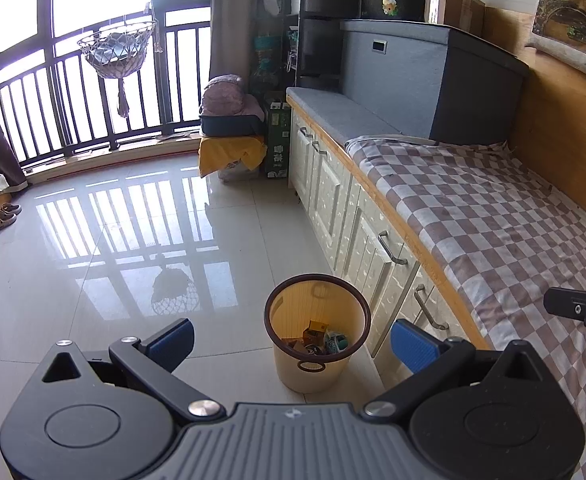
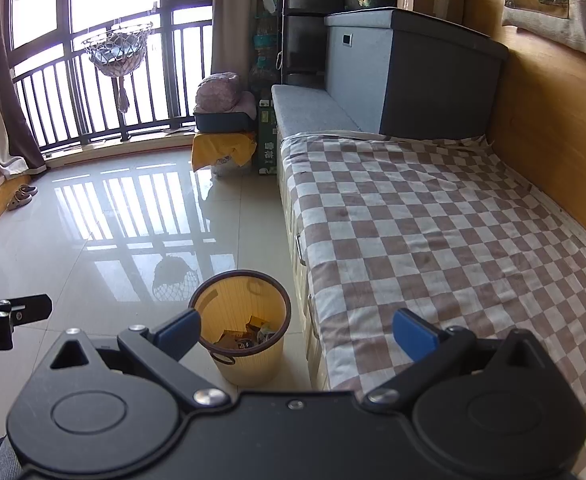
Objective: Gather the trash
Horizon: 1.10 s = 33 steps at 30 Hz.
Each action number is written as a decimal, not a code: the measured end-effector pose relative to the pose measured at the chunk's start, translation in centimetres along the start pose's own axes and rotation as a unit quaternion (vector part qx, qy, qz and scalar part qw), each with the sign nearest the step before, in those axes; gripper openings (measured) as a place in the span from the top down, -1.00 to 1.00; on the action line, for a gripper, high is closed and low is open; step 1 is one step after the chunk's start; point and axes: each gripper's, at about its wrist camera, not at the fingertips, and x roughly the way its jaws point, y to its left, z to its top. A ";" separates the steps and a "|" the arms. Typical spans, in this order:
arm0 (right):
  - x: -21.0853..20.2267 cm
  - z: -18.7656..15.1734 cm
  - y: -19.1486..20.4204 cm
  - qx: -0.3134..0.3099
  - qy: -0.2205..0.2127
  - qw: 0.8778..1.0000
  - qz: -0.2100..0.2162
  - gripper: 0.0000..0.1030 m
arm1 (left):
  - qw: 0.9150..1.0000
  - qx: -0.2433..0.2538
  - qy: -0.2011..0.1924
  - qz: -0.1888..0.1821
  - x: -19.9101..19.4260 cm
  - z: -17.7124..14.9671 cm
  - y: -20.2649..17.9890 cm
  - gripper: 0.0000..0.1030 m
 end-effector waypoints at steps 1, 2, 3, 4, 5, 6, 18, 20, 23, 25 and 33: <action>0.0 0.0 0.0 0.000 0.000 1.000 0.000 -1.00 | 1.000 0.000 0.000 0.000 0.0 0.0 0.0 -1.00; 0.0 0.0 0.0 0.000 0.000 1.000 0.000 -1.00 | 1.000 0.000 -0.001 0.000 0.0 0.0 0.0 -1.00; 0.0 0.0 -0.1 0.001 -0.001 1.000 0.001 -1.00 | 1.000 0.000 -0.001 0.000 0.0 0.0 0.0 -1.00; 0.0 0.0 -0.1 0.001 -0.001 1.000 0.002 -1.00 | 1.000 0.000 -0.001 0.000 -0.1 0.1 -0.1 -1.00; 0.0 0.0 -0.2 0.001 -0.002 1.000 0.002 -1.00 | 1.000 0.000 -0.002 0.000 -0.1 0.1 -0.2 -1.00; -0.1 -0.1 -0.2 0.001 -0.002 1.000 0.001 -1.00 | 1.000 0.001 -0.002 -0.001 -0.1 0.1 0.0 -1.00; -0.4 -0.1 -0.2 0.003 -0.004 1.000 -0.001 -1.00 | 1.000 0.001 -0.003 0.000 -0.2 0.2 0.0 -1.00; -0.4 -0.1 -0.3 0.002 -0.004 1.000 -0.001 -1.00 | 1.000 0.001 -0.003 0.000 -0.2 0.2 0.0 -1.00; -0.3 0.0 -0.4 0.003 -0.004 1.000 -0.001 -1.00 | 1.000 0.001 -0.003 0.000 -0.2 0.2 0.0 -1.00; -0.3 -0.1 -0.3 0.002 -0.004 1.000 -0.001 -1.00 | 1.000 0.001 -0.003 0.000 -0.2 0.2 0.0 -1.00; -0.3 -0.1 -0.3 0.002 -0.004 1.000 -0.001 -1.00 | 1.000 0.000 -0.003 0.000 -0.2 0.1 -0.1 -1.00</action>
